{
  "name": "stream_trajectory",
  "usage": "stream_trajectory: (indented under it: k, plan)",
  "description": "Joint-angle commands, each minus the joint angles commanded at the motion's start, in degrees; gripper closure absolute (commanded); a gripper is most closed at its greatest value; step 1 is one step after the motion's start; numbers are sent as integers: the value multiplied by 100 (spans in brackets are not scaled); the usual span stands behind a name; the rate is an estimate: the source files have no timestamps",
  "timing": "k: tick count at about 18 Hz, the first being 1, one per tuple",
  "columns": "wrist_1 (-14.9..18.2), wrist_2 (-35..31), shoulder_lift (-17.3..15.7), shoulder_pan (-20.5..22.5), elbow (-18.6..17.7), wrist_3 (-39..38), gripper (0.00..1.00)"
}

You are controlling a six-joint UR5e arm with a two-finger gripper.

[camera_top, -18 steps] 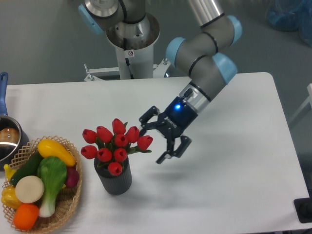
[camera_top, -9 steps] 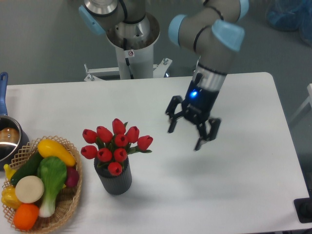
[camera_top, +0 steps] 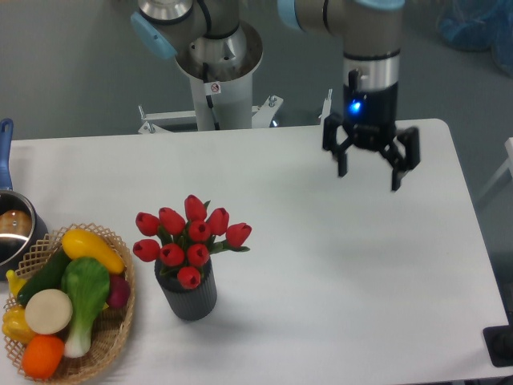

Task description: Insert the flowers into the vase

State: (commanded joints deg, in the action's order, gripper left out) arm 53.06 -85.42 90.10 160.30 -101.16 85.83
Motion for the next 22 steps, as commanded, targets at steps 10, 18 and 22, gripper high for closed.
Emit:
stream_trajectory:
  k: [10,18,22]
  plan:
    - [2094,7,-185,739,844,1495,0]
    - [2472,209,-317,1231,844,2667,0]
    - [2463,271,-317,1249,826,2667,0]
